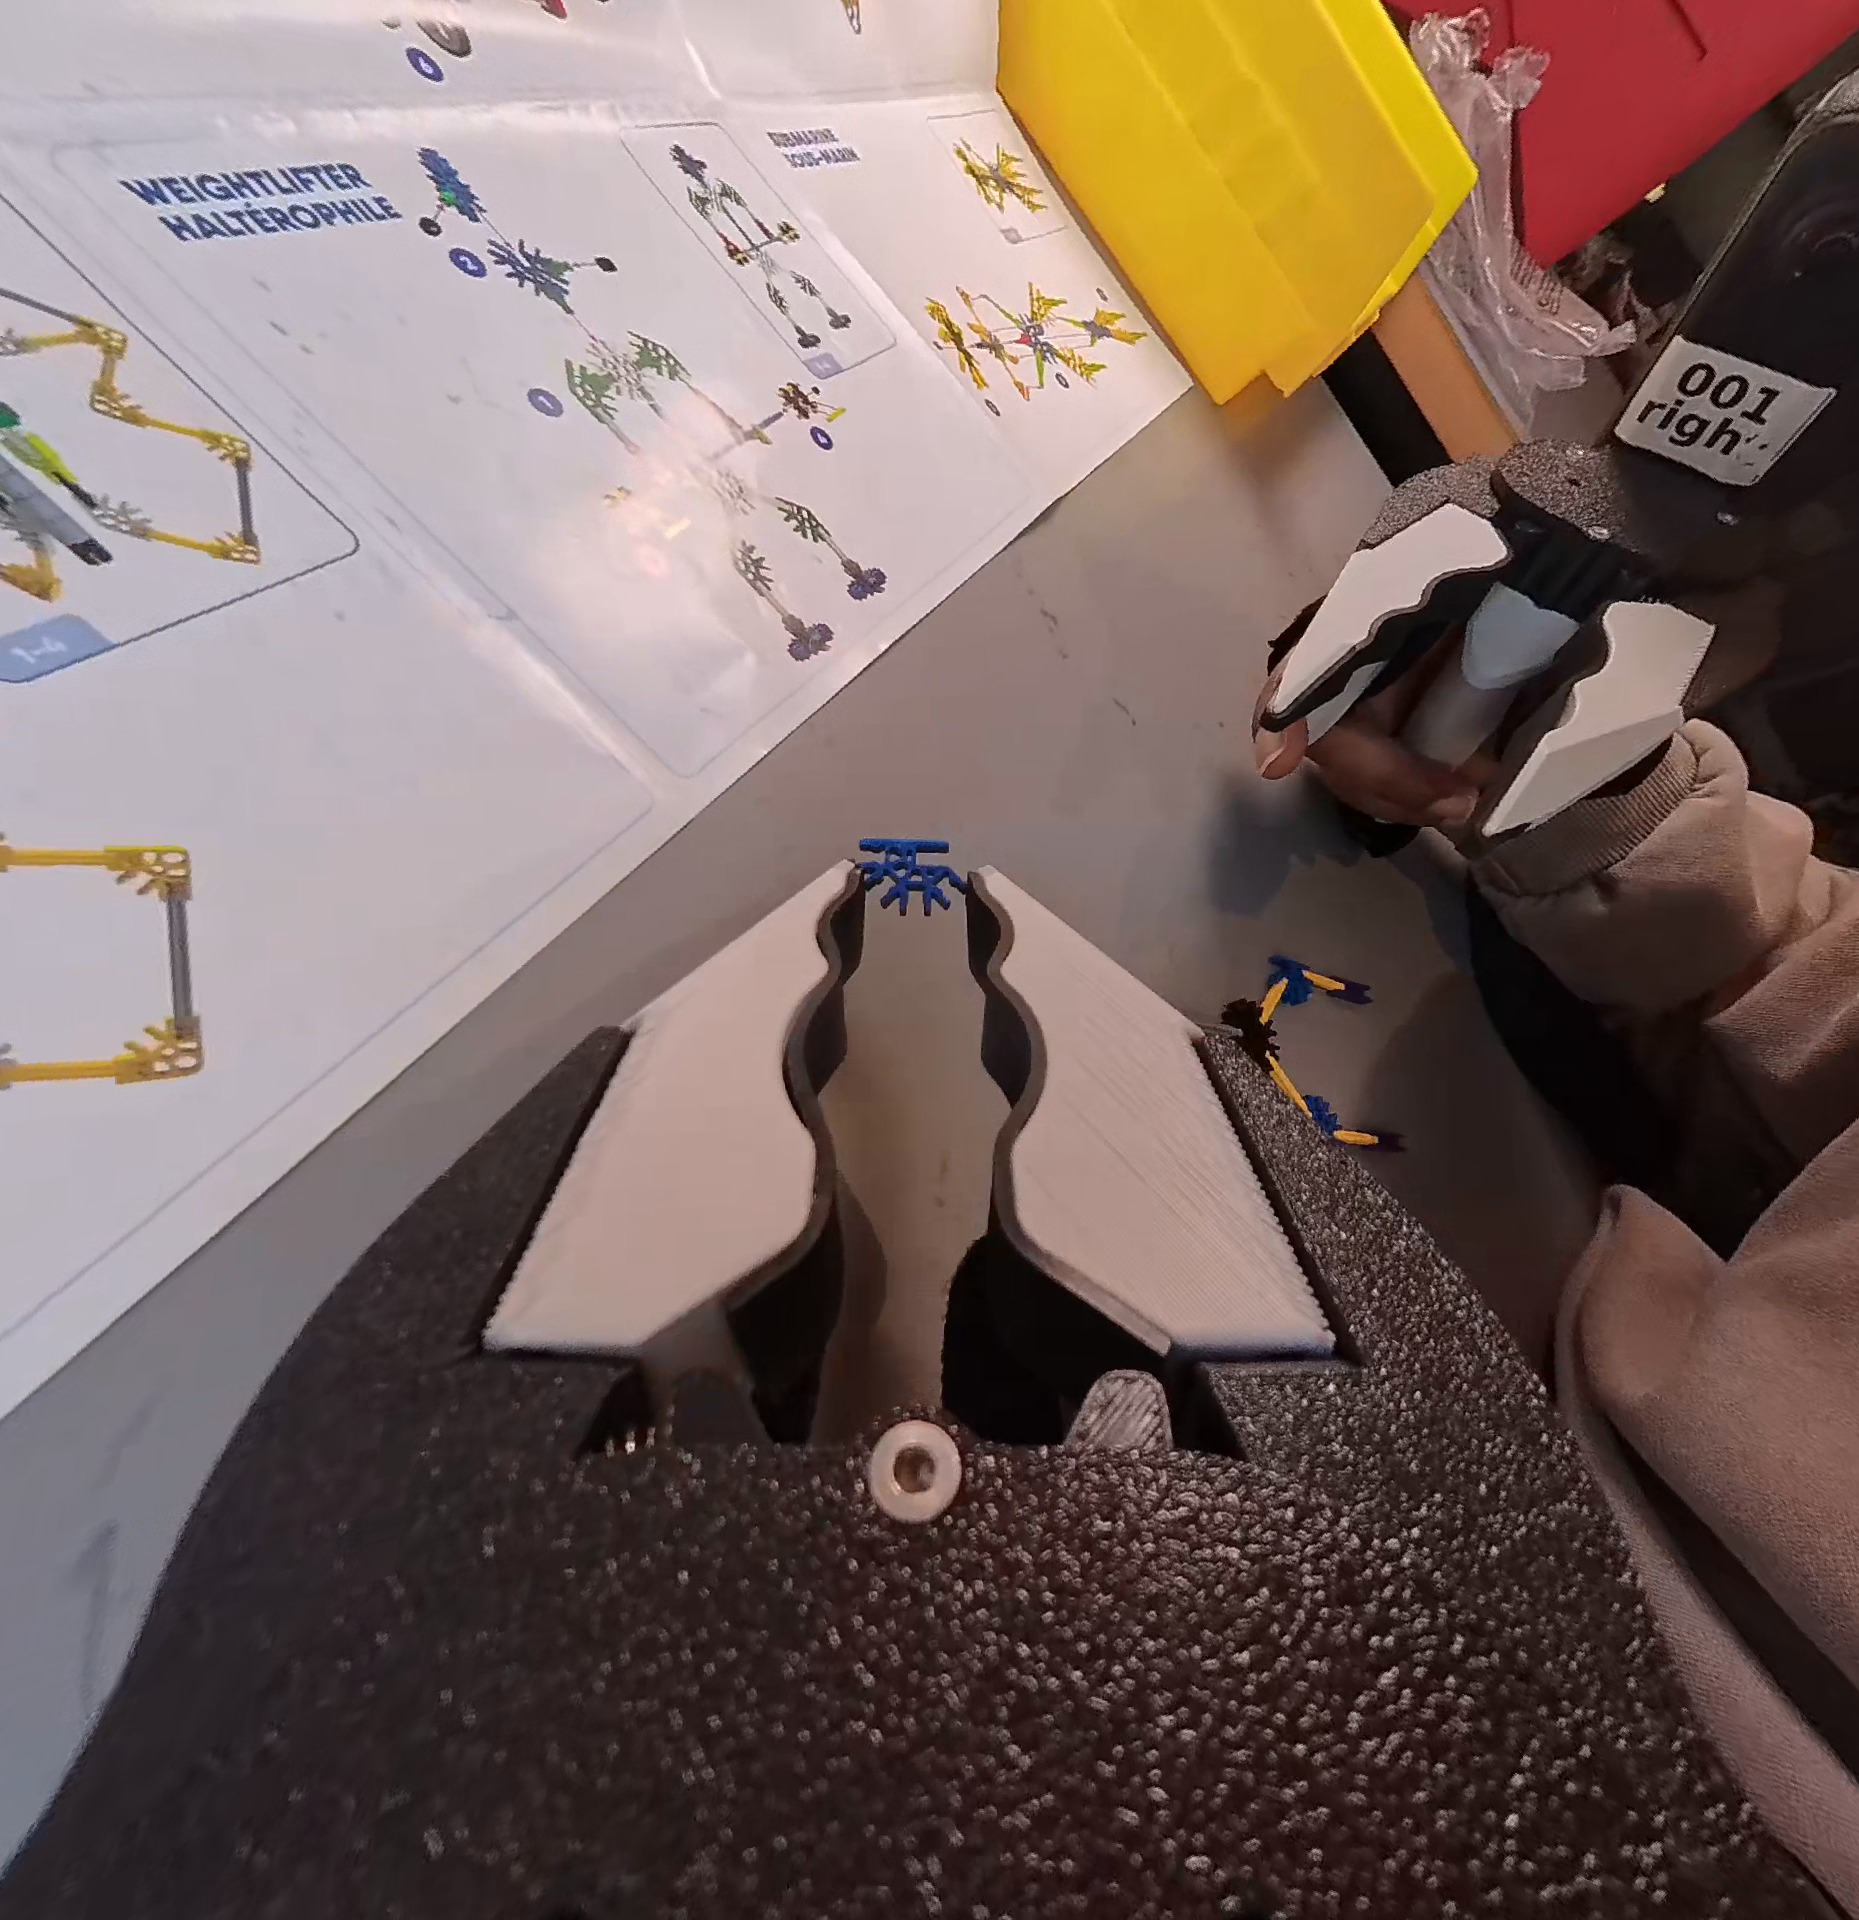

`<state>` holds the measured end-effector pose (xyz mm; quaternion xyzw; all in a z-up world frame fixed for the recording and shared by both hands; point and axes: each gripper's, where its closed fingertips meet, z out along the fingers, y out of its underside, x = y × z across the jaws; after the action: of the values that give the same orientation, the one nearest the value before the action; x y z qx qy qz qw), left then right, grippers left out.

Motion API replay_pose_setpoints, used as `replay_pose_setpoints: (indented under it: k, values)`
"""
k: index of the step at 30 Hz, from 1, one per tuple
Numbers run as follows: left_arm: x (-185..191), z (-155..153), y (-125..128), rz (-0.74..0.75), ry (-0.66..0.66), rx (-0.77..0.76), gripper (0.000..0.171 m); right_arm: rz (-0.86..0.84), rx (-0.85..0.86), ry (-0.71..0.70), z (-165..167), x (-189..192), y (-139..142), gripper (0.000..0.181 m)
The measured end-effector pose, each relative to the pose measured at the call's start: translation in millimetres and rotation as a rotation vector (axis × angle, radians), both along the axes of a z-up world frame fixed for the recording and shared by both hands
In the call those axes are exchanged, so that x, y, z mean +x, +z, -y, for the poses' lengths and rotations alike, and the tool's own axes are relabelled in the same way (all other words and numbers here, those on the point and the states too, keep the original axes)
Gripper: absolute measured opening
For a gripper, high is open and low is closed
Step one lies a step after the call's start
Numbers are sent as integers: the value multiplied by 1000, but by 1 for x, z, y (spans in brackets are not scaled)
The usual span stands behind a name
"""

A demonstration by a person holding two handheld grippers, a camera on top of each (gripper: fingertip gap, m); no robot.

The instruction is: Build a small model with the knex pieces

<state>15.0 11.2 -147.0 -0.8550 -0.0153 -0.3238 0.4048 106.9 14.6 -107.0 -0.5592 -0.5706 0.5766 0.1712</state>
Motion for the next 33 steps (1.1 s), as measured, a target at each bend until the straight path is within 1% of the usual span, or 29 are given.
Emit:
replay_pose_setpoints:
  k: [7, 11, 14, 15, 17, 20, 23, 26, 29, 31, 33]
  values:
    - [0, 1, 0, -6, -3, 2, 19, 14, 12, -10, -1, -1, -2, 45]
    - [4, 3, 5, -31, -31, 48, 19, 53, 65, -43, -3, -5, -10, 45]
    - [16, 6, 14, -115, -92, 142, 19, 90, 146, -81, -2, -10, -16, 42]
    - [21, 8, 17, -158, -114, 182, 19, 83, 163, -78, 2, -10, -15, 41]
    - [33, 10, 22, -248, -158, 259, 19, 64, 180, -108, 3, -13, -10, 33]
    - [51, 15, 31, -359, -212, 374, 19, 38, 104, -127, 7, -15, 0, 30]
    - [65, 20, 39, -467, -253, 487, 19, 27, -7, -110, 17, -14, 6, 26]
    - [76, 24, 48, -565, -275, 586, 19, 39, -130, -92, 26, -14, 9, 23]
    - [80, 25, 51, -681, -272, 643, 20, 38, -227, -98, 28, -13, 14, 19]
    - [84, 27, 53, -732, -282, 672, 20, 30, -240, -106, 27, -13, 17, 9]
    - [85, 27, 55, -773, -277, 687, 20, 37, -201, -124, 25, -13, 15, 5]
